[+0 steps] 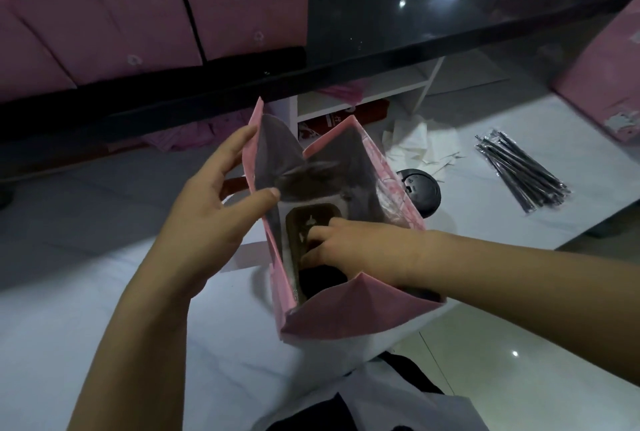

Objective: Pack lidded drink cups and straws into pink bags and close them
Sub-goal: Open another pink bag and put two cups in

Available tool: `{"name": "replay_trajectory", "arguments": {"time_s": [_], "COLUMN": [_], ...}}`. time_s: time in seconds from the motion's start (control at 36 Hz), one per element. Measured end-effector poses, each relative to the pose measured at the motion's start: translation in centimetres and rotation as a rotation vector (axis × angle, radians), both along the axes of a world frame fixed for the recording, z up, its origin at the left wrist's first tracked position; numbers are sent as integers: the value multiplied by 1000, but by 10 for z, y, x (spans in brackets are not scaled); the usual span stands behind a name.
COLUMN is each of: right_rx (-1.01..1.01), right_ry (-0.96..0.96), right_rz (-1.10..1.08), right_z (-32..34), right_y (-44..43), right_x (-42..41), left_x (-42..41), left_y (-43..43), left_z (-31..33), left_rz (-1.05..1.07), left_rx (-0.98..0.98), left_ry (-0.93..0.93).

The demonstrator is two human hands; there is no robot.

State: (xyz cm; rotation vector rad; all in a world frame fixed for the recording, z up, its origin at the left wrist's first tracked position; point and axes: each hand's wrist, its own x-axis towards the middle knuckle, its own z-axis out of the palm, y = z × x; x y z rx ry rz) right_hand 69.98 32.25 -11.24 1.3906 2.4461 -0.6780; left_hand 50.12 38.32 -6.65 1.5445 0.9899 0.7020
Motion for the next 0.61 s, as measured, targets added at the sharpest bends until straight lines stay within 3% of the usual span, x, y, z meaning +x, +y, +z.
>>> {"name": "replay_trajectory", "arguments": {"time_s": [0.22, 0.33, 0.53, 0.61], "right_rx": [1, 113, 429, 425], "right_ry": [14, 83, 516, 470], "right_rz": [-39, -125, -535, -701], "right_z": [19, 55, 95, 70], "right_y": [0, 2, -12, -15], "right_x": [5, 19, 89, 127], "left_x": [3, 4, 9, 12], "left_y": [-4, -7, -22, -31], "left_z": [4, 4, 0, 3], "left_rz": [-9, 3, -7, -22], "left_rx": [5, 17, 67, 78], "left_ry": [40, 40, 56, 101]}}
